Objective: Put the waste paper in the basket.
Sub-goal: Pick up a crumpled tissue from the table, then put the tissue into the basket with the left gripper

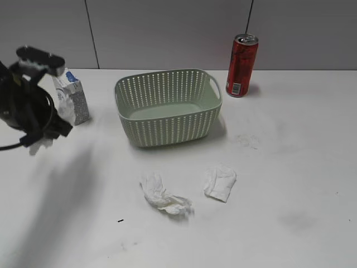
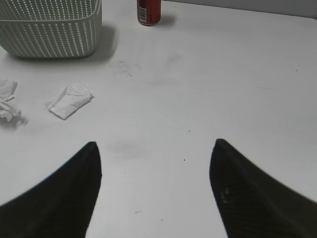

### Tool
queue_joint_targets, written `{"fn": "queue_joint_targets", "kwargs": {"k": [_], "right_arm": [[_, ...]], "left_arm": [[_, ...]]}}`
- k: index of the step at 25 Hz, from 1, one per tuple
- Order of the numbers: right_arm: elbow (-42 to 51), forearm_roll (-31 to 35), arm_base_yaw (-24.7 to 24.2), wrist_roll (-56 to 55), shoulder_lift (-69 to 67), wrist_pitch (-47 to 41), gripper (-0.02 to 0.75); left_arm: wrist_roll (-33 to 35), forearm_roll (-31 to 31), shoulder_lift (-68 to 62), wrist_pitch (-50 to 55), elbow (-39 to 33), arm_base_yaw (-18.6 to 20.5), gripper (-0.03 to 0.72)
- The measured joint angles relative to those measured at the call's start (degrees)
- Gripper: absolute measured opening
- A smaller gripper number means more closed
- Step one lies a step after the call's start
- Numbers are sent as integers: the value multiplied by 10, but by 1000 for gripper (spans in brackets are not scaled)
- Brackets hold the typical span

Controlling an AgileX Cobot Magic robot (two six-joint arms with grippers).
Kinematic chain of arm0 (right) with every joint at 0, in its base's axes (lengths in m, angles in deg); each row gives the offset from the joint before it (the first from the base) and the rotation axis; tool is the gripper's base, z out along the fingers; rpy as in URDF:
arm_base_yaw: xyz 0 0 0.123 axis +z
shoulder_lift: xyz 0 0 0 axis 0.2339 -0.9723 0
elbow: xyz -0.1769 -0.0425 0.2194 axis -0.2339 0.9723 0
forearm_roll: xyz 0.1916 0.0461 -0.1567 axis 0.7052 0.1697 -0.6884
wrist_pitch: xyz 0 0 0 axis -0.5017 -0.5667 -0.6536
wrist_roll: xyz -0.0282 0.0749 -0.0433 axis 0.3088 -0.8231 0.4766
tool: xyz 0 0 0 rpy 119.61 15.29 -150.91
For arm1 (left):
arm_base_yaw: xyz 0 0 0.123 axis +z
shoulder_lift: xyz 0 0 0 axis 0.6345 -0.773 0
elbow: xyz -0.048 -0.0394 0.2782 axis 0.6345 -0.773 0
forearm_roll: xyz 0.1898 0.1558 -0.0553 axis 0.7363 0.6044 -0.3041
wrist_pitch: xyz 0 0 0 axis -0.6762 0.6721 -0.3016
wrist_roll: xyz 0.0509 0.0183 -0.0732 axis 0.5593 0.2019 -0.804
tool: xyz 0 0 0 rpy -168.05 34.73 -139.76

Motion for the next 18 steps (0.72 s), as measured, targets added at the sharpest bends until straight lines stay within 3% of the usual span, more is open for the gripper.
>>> {"fn": "queue_joint_targets", "kwargs": {"k": [6,13,18], "right_arm": [[0,0,0,0,0,0,519],[0,0,0,0,0,0,519],[0,0,0,0,0,0,519]], "left_arm": [[1,-93,39,-160,44,-18,12],[1,-66,-16,-420,49,-129,11],[1,-63,-99,-550,49,-161,11]]}}
